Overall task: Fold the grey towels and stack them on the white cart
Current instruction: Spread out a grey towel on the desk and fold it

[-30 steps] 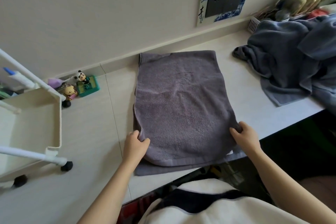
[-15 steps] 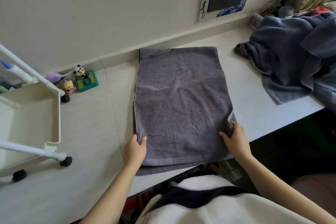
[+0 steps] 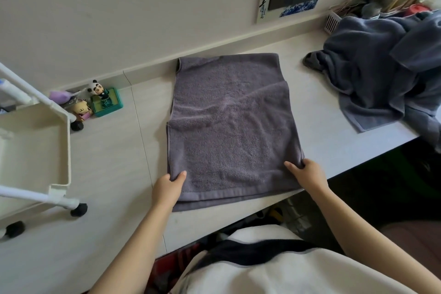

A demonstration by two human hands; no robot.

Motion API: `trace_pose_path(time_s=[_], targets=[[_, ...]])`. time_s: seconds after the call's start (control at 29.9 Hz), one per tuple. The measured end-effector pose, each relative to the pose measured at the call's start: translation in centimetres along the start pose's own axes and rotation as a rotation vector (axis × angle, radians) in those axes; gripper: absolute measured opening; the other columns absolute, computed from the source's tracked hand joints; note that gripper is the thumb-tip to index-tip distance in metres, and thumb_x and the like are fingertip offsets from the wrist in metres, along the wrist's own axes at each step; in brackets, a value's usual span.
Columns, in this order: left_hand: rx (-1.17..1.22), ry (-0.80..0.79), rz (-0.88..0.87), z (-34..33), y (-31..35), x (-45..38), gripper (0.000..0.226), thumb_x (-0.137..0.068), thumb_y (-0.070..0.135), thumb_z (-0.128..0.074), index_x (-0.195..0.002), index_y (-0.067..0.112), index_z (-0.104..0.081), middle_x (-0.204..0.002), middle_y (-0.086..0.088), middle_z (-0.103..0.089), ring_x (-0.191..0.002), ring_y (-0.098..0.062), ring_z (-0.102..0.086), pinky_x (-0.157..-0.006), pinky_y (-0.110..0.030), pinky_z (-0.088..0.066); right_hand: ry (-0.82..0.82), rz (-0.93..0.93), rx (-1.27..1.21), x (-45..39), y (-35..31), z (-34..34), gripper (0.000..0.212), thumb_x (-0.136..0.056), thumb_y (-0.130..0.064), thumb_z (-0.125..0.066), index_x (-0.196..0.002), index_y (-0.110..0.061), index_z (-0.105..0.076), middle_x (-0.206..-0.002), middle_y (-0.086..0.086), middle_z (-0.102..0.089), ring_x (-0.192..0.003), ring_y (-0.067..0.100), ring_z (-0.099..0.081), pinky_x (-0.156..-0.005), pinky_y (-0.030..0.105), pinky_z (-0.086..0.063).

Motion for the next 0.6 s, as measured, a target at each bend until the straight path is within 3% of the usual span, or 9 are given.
trace_pose_path(time_s=[0.07, 0.17, 0.3, 0.4, 0.5, 0.6], targets=[[0.047, -0.002, -0.012, 0.0, -0.5, 0.5, 0.033, -0.09, 0.038, -0.057, -0.088, 0.005, -0.061, -0.092, -0.012, -0.066, -0.093, -0.032, -0.061, -0.08, -0.036, -0.047, 0.013, 0.033, -0.061, 0.3, 0.4, -0.3, 0.034, -0.089, -0.038, -0.06, -0.072, -0.012, -0.047, -0.069, 0.006, -0.051, -0.065, 0.022, -0.047, -0.053, 0.03, -0.032], [0.034, 0.007, -0.042, 0.4, -0.5, 0.7, 0.032, -0.093, 0.032, -0.054, -0.097, 0.002, -0.063, -0.101, -0.017, -0.066, -0.098, -0.034, -0.06, -0.078, -0.035, -0.043, 0.033, 0.076, -0.166, 0.5, 0.4, 0.0, 0.024, -0.093, -0.03, -0.056, -0.086, -0.007, -0.054, -0.078, 0.007, -0.055, -0.076, 0.026, -0.052, -0.063, 0.035, -0.039], [-0.068, 0.043, -0.105, 0.7, -0.1, 1.1, 0.031, -0.094, 0.029, -0.053, -0.081, 0.001, -0.055, -0.094, -0.022, -0.064, -0.092, -0.037, -0.058, -0.069, -0.034, -0.037, 0.072, 0.104, -0.168, 0.6, 0.4, 0.7, 0.023, -0.095, -0.025, -0.052, -0.086, -0.004, -0.049, -0.071, 0.002, -0.048, -0.075, 0.026, -0.048, -0.063, 0.033, -0.031], [-0.13, 0.113, -0.179, 0.7, 0.6, 1.1, 0.034, -0.092, 0.026, -0.056, -0.072, 0.0, -0.049, -0.088, -0.026, -0.059, -0.087, -0.041, -0.056, -0.072, -0.04, -0.04, 0.113, 0.139, -0.137, 0.6, -0.3, 0.7, 0.023, -0.094, -0.023, -0.053, -0.083, -0.005, -0.046, -0.068, 0.0, -0.045, -0.071, 0.024, -0.044, -0.058, 0.032, -0.027], [-0.182, 0.174, -0.238, 0.4, 1.2, 1.4, 0.032, -0.09, 0.02, -0.061, -0.078, -0.009, -0.052, -0.094, -0.03, -0.054, -0.092, -0.042, -0.051, -0.078, -0.044, -0.039, 0.135, 0.139, -0.116, 0.7, -0.8, 0.5, 0.021, -0.094, -0.02, -0.054, -0.082, -0.005, -0.046, -0.071, 0.003, -0.049, -0.072, 0.025, -0.045, -0.056, 0.032, -0.028], [-0.236, 0.223, -0.263, 0.4, 1.4, 1.7, 0.031, -0.09, 0.02, -0.062, -0.088, -0.01, -0.052, -0.101, -0.028, -0.052, -0.095, -0.043, -0.051, -0.076, -0.048, -0.041, 0.147, 0.123, -0.017, 0.6, -0.7, 0.2, 0.019, -0.095, -0.022, -0.052, -0.086, -0.007, -0.046, -0.085, 0.013, -0.056, -0.076, 0.027, -0.047, -0.063, 0.032, -0.032]])
Point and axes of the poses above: each hand's wrist, its own x-axis away from the middle knuckle, its own z-axis out of the back of the hand, y = z × x, the point moved 8 cm from there along -x, towards the middle knuckle
